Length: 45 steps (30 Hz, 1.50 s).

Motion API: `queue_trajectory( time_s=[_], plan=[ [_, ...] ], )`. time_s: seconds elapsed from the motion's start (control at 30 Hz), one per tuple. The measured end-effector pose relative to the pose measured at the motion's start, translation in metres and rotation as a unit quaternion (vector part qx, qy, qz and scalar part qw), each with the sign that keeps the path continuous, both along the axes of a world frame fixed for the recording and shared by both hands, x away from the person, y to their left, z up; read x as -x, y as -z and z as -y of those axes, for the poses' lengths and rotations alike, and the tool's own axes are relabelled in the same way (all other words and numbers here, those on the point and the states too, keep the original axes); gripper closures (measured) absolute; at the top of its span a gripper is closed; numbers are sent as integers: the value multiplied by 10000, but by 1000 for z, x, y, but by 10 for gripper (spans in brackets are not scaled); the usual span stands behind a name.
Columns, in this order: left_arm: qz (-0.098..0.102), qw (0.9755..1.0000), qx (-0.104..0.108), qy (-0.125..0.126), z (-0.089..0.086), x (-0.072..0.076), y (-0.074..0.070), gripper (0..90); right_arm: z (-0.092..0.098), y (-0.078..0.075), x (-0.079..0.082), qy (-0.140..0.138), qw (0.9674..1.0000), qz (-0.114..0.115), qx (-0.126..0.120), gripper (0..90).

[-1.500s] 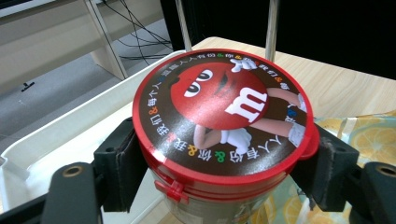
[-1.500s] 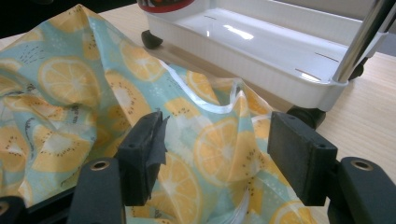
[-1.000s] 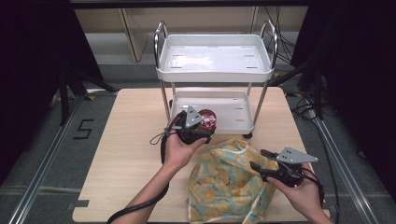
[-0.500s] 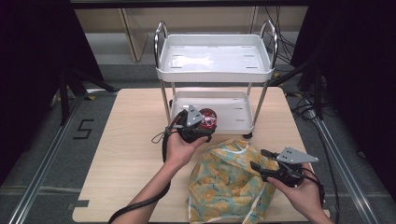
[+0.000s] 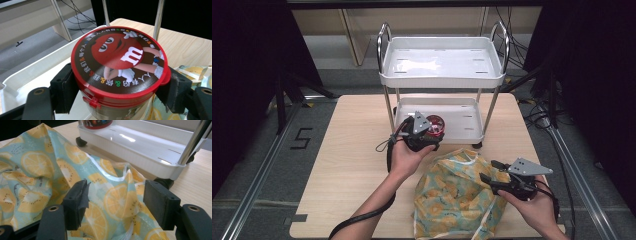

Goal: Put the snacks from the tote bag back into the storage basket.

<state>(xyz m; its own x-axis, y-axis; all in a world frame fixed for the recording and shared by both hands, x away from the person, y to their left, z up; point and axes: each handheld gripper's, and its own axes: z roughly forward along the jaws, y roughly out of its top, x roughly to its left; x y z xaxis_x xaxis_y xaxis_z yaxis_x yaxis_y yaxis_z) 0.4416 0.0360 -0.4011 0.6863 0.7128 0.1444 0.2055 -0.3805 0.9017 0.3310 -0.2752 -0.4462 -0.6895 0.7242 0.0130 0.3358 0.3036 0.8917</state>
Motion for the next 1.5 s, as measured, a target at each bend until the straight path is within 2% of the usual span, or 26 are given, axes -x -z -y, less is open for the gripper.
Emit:
queue_trajectory(
  time_s=[0.03, 0.07, 0.2, 0.23, 0.27, 0.37, 0.4, 0.57, 0.63, 0.73, 0.83, 0.87, 1.0, 1.07, 1.13, 1.17, 1.2, 1.3, 1.37, 1.5],
  plan=[
    [11, 10000, 11, -5, 0, 0, 0, 253, -1, 0, 2, 54, 9999, -130, -44, 374],
    [22, 10000, 16, -12, 0, 0, -1, 254, -1, 0, 2, 54, 9999, -136, -61, 374],
    [40, 10000, 5, -15, -1, -1, -1, 253, -1, 1, -1, -19, 10000, 92, 35, 374],
    [33, 10000, -5, -13, -1, -2, -1, 253, -2, 1, 0, 31, 10000, -2, -26, 374],
    [26, 10000, -14, -16, 0, -2, 0, 253, -1, 1, -1, -18, 10000, 88, 26, 375],
    [7, 10000, 11, -20, 0, -4, 2, 253, -1, 1, -1, -9, 10000, 78, 29, 374],
    [8, 10000, 21, -24, 1, -4, 2, 253, -2, 1, 2, 52, 9999, -95, -49, 375],
    [1, 10000, 67, -33, 3, -7, 3, 253, -2, 0, 1, 29, 10000, -82, -36, 374],
    [11, 10000, 0, -27, 4, -8, 3, 253, -1, 0, 1, 17, 10000, -38, -22, 374],
    [22, 10000, 85, -45, 6, -9, 4, 253, -2, 0, 2, 43, 9999, -89, -61, 375],
    [-26, 9999, 139, -88, 7, -9, 5, 253, -2, 0, 1, 15, 10000, -38, -37, 375],
    [20, 10000, 43, -49, 7, -10, 4, 253, -2, 0, 1, 14, 10000, -10, -18, 374],
    [24, 10000, 32, -50, 6, -12, 8, 253, -1, 0, 1, 7, 10000, 27, -29, 375],
    [4, 10000, 3, -78, 5, -14, 9, 253, -2, 0, 2, 51, 9999, -115, -86, 375],
    [-34, 10000, 34, -59, 5, -15, 10, 253, -1, 0, 1, 47, 10000, -24, -49, 375],
    [-23, 10000, 46, -68, 5, -16, 10, 254, -2, 0, 2, 54, 9999, -68, -67, 375],
    [-13, 10000, 35, -72, 5, -17, 10, 253, 0, 0, 0, -4, 10000, 88, 4, 375],
    [-5, 10000, 33, -89, 6, -18, 10, 254, -2, 0, 2, 41, 9999, -97, -73, 375],
    [-16, 9999, 69, -99, 7, -19, 10, 254, 0, 0, 0, -3, 10000, 64, -1, 374],
    [-13, 9999, 53, -131, 6, -21, 12, 253, -1, 0, 1, 26, 10000, 75, -53, 374]
  ],
)
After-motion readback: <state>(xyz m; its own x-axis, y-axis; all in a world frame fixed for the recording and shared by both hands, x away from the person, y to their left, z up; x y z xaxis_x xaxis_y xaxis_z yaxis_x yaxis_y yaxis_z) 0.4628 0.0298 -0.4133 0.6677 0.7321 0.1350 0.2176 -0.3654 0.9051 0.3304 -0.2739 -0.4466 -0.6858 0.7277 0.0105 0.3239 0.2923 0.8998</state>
